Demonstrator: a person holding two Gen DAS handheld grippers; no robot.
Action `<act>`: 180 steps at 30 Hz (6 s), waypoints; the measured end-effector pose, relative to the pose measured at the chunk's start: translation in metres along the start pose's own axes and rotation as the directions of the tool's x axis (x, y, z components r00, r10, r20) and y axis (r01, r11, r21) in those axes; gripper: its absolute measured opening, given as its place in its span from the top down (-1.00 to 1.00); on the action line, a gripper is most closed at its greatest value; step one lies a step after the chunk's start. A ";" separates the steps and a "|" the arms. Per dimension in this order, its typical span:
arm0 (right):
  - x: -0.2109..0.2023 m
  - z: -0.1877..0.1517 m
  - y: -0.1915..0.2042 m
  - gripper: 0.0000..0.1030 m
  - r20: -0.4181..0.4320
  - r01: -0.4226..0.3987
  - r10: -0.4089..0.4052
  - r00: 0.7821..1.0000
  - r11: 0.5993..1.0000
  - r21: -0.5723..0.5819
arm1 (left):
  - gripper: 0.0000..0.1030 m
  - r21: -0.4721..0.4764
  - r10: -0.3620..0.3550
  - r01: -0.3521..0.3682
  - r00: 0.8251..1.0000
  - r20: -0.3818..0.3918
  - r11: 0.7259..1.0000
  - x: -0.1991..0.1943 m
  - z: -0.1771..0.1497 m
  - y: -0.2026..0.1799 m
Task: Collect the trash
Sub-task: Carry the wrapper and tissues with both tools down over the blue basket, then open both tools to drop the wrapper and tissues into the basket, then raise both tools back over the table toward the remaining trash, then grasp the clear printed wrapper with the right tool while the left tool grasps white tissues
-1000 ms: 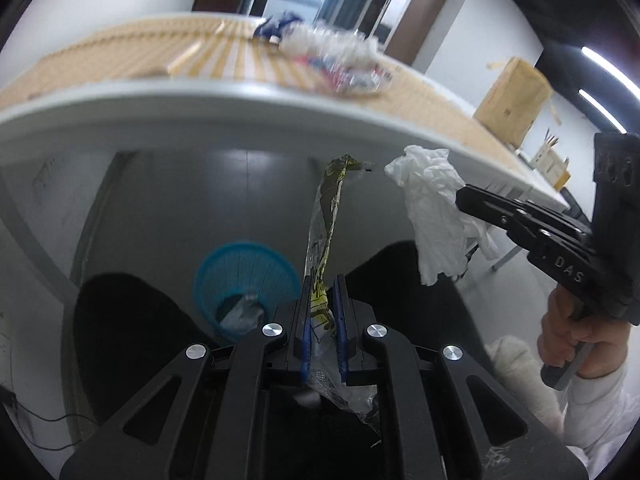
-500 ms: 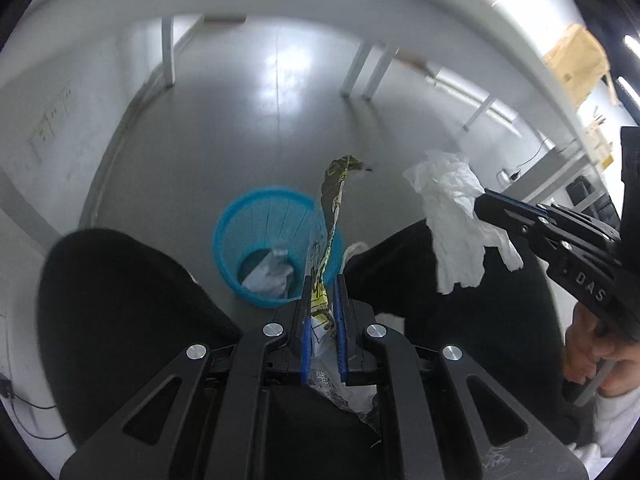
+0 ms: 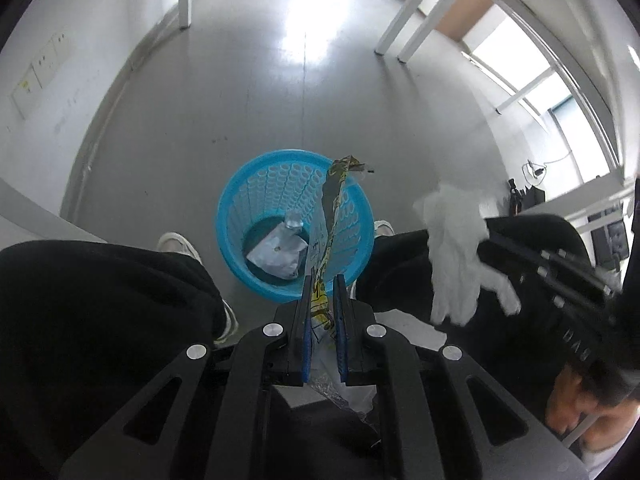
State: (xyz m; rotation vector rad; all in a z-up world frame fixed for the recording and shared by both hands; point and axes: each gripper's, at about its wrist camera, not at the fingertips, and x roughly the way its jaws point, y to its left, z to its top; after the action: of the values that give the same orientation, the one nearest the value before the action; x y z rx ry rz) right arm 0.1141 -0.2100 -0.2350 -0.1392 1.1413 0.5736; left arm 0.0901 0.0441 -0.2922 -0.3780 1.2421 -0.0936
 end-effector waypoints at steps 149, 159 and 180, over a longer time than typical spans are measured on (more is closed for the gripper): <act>-0.170 0.150 -0.045 0.44 0.438 -0.050 0.007 0.899 0.995 0.087 | -0.88 0.307 -0.186 0.044 0.872 0.453 0.951 -0.226 0.137 -0.151; -0.181 0.143 -0.073 0.74 0.455 -0.111 0.046 0.889 0.987 0.117 | -0.81 0.327 -0.239 0.126 0.913 0.331 0.936 -0.190 0.190 -0.184; -0.195 0.140 -0.094 0.77 0.469 -0.126 0.051 0.882 0.983 0.130 | 0.92 0.287 -0.235 0.143 0.918 0.318 0.947 -0.173 0.215 -0.199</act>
State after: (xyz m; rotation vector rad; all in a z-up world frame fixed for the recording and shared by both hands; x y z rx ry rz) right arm 0.2187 -0.3051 -0.0193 0.1834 0.7202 0.5575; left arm 0.2607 -0.0453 -0.0120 -0.2718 0.8245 -0.3398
